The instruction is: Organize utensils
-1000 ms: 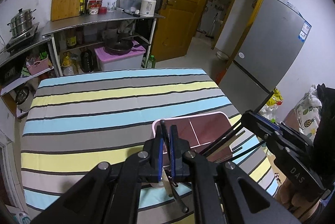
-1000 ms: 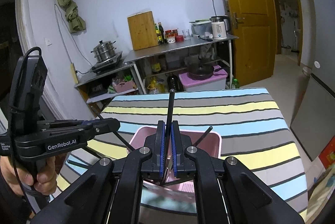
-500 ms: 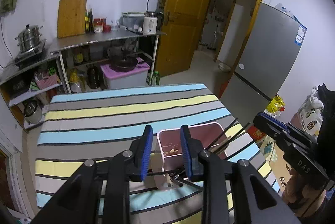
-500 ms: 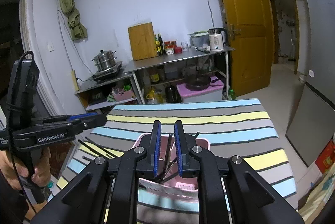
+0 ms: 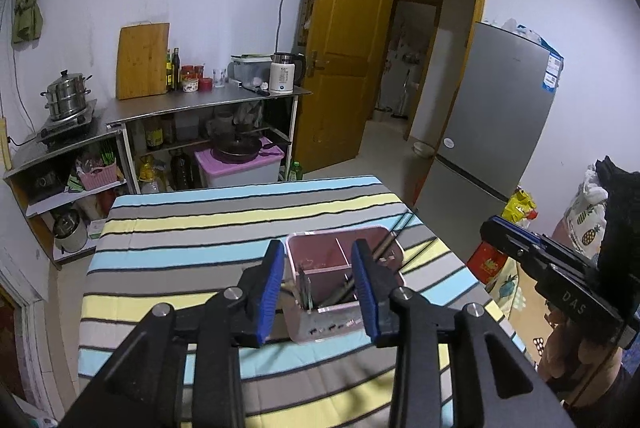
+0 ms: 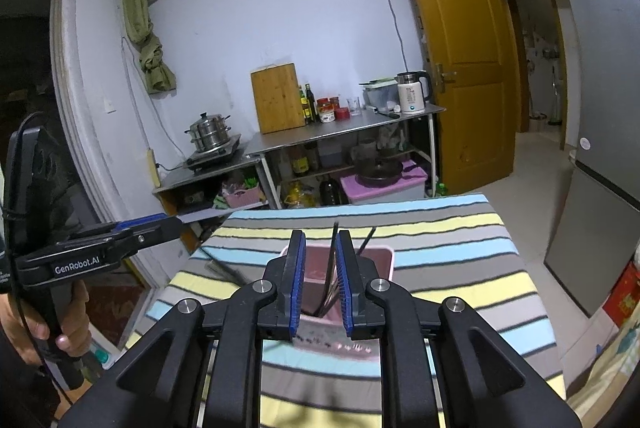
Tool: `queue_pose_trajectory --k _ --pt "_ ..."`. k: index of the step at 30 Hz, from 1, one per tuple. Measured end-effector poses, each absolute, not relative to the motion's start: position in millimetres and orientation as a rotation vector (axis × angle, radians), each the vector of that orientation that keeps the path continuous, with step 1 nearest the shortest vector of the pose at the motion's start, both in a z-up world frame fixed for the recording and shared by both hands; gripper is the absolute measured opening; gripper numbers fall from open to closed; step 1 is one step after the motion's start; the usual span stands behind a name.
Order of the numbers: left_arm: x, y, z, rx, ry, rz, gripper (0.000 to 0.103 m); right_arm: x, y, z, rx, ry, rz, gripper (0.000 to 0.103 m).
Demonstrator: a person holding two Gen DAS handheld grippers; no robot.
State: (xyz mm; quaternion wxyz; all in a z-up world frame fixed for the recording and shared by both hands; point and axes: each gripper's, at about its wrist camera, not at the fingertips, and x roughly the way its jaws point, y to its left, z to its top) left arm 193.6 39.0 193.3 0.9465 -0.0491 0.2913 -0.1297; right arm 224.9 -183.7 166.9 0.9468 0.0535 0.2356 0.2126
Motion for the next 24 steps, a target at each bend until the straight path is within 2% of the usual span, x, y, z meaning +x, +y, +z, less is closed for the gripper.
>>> queue_pose_trajectory --k 9,24 --pt "156.3 30.8 167.1 -0.099 0.577 -0.254 0.042 191.6 -184.0 144.7 0.093 0.498 0.425 0.016" --pt "114.9 29.1 118.0 -0.126 0.551 -0.220 0.043 149.0 -175.7 98.8 0.023 0.515 0.384 0.016"
